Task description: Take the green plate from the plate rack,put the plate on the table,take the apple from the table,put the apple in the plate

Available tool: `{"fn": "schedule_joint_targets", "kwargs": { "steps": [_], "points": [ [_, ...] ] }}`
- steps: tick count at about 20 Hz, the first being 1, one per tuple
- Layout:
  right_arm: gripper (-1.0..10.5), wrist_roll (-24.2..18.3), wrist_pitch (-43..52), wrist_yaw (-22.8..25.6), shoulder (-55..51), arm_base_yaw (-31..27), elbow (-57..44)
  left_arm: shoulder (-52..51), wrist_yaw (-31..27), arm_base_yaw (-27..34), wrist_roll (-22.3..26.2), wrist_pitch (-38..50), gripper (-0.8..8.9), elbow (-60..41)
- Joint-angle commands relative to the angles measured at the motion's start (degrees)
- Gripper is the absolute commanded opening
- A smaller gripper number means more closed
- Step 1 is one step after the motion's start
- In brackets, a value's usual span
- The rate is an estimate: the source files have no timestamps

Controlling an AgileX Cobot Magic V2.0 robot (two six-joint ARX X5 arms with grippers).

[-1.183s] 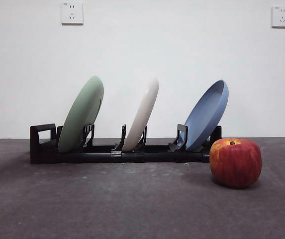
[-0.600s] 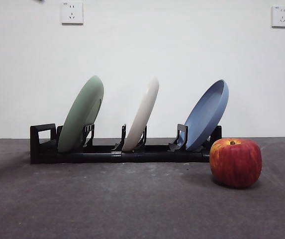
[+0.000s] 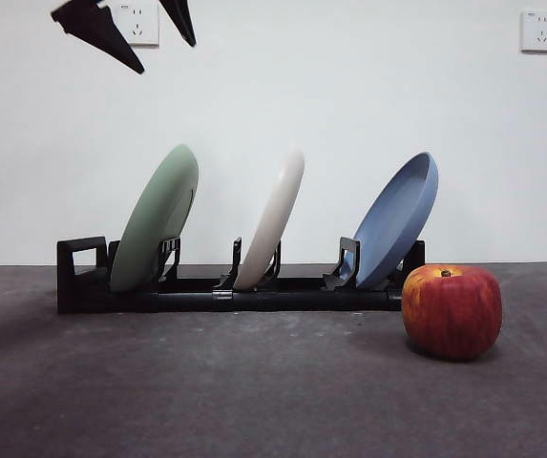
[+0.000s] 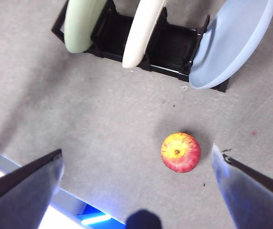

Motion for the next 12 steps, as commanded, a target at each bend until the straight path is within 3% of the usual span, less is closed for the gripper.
{"fn": "schedule_joint_targets", "kwargs": {
  "steps": [1, 12],
  "points": [
    [6.0, 0.66, 0.39, 0.90, 0.79, 0.39, 0.22, 2.91, -0.39, -0.13, 0.72, -0.83, 4.08, 0.39],
    [6.0, 1.14, 1.68, 1.27, 1.77, 0.66, 0.22, 10.47, -1.77, -0.26, 1.33, -2.01, 4.04, 0.37]
  ]
}}
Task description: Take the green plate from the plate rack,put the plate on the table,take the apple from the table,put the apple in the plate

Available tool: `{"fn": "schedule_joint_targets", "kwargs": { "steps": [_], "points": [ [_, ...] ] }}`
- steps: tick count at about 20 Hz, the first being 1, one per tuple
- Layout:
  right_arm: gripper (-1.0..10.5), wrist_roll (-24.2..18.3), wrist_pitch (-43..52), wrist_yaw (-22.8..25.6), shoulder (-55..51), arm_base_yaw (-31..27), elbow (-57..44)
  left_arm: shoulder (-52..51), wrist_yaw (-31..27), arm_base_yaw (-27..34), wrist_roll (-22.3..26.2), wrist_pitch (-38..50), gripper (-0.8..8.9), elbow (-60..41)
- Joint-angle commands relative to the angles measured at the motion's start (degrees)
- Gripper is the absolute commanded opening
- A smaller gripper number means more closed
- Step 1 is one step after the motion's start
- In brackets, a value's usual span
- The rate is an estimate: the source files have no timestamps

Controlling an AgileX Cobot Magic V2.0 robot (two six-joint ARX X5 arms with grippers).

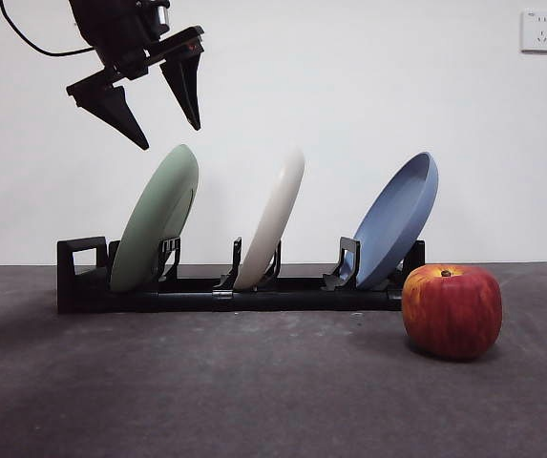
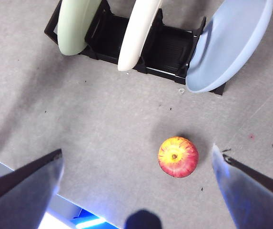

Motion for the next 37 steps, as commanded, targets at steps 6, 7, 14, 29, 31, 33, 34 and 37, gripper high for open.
{"fn": "schedule_joint_targets", "kwargs": {
  "steps": [6, 7, 14, 29, 31, 33, 34, 37],
  "points": [
    [6.0, 0.83, 1.01, 0.42, 0.44, 0.11, 0.22, 2.43, -0.09, -0.17, 0.79, 2.43, 4.04, -0.11],
    [6.0, 0.83, 1.16, 0.42, 0.44, 0.11, 0.22, 2.69, -0.09, -0.17, 0.81, 2.40, 4.04, -0.11],
    [6.0, 0.83, 1.31, 0.42, 0.44, 0.11, 0.22, 3.65, 0.39, -0.11, 0.87, 2.80, 3.28, -0.11],
    [6.0, 0.83, 1.51, 0.42, 0.44, 0.11, 0.22, 3.63, 2.64, -0.11, 1.33, 2.58, -0.12, -0.11],
    [6.0, 0.83, 1.64, 0.42, 0.44, 0.11, 0.22, 3.52, 6.54, -0.11, 1.27, 2.82, -0.12, 0.26],
    [6.0, 0.83, 1.64, 0.42, 0.44, 0.11, 0.22, 3.52, 9.40, -0.13, 1.03, 2.38, -0.12, 2.38],
    [6.0, 0.83, 1.64, 0.42, 0.44, 0.11, 0.22, 3.52, 9.55, -0.28, 1.03, 1.79, -0.12, 4.17],
    [6.0, 0.81, 1.66, 0.44, 0.44, 0.11, 0.22, 3.52, 8.66, -0.81, 1.11, -1.62, -0.09, 12.44]
  ]
}}
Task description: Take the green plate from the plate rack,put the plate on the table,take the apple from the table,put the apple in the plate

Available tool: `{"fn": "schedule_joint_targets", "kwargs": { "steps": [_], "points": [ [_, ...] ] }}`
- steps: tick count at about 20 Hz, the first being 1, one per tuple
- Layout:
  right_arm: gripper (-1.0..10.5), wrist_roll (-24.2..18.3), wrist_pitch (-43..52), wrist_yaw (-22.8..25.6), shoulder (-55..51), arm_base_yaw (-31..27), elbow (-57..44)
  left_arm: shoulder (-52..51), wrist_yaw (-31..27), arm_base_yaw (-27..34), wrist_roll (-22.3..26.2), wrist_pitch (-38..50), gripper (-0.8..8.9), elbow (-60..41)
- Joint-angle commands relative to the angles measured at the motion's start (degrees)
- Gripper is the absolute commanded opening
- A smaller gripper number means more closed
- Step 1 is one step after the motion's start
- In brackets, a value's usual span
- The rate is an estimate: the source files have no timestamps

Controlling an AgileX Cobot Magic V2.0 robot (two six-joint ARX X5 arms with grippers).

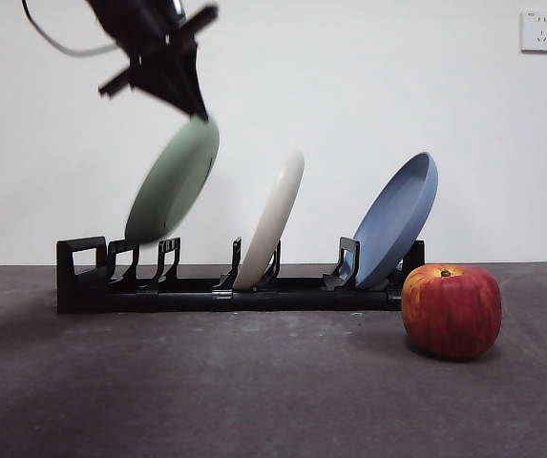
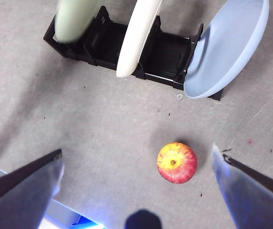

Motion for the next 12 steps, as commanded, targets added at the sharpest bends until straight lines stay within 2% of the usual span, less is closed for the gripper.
{"fn": "schedule_joint_targets", "kwargs": {
  "steps": [1, 4, 5, 9, 12],
  "points": [
    [6.0, 0.37, 0.37, 0.26, 0.28, 0.11, 0.22, 0.42, -1.62, -0.42, 1.09, -2.86, -0.09, 8.31],
    [6.0, 0.37, 0.37, 1.55, 0.28, 0.09, 0.22, 0.31, -6.58, -1.40, 2.12, -9.09, -0.08, 19.47],
    [6.0, 0.35, 0.37, 1.75, 0.28, 0.09, 0.22, -0.74, -6.45, -1.73, 2.10, -9.22, -0.08, 21.59],
    [6.0, 0.39, 0.28, 1.75, 0.28, 0.09, 0.22, -9.01, -6.73, -4.81, 3.26, -9.62, -0.08, 21.77],
    [5.9, 0.37, 0.31, 1.75, 0.28, 0.09, 0.22, -16.57, -14.45, -10.03, 4.76, -9.73, -0.09, 20.63]
  ]
}}
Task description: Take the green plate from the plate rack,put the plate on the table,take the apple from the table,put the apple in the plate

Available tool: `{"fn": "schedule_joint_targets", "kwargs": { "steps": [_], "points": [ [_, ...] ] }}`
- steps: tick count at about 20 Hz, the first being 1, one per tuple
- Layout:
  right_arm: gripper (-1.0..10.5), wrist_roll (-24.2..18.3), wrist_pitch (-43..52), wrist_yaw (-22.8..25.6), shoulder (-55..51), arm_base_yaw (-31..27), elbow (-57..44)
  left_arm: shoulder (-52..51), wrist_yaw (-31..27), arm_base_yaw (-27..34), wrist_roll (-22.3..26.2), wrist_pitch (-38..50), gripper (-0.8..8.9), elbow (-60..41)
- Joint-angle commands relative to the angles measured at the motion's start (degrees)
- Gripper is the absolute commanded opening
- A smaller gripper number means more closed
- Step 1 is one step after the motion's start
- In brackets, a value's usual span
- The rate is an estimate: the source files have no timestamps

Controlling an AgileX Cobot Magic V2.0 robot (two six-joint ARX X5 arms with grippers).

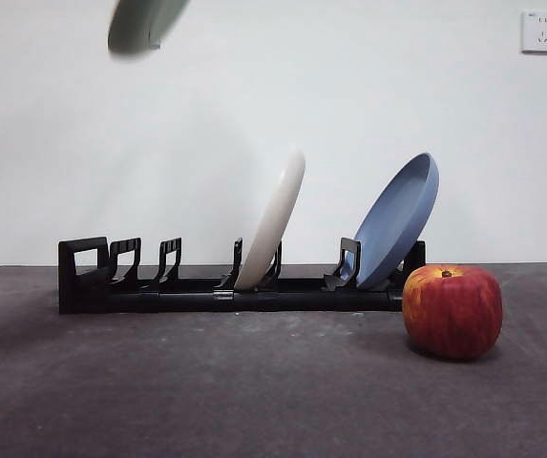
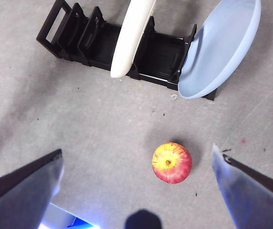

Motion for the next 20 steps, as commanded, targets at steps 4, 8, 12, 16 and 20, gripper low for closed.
{"fn": "schedule_joint_targets", "kwargs": {
  "steps": [4, 8, 12, 16, 20],
  "points": [
    [5.9, -0.02, 0.31, 0.17, 0.24, 0.09, 0.22, -17.97, -14.78, -13.57, 3.74, -0.37, -0.08, -13.60],
    [5.9, -0.20, 0.31, 0.17, 0.22, 0.09, 0.22, -32.22, -25.70, -27.41, -0.74, -0.37, -0.09, -37.94],
    [5.9, -0.20, 0.35, 0.17, 0.24, 0.09, 0.22, -38.80, -27.65, -35.87, -10.14, -0.35, -0.09, -60.33],
    [5.9, -0.17, 0.33, 0.17, 0.24, 0.09, 0.22, -36.72, -31.36, -40.85, -15.72, 5.75, -0.09, -76.78],
    [5.9, -0.17, 0.31, 0.15, 0.24, 0.09, 0.22, -29.90, -33.59, -41.70, -15.45, 18.01, -0.09, -85.20]
  ]
}}
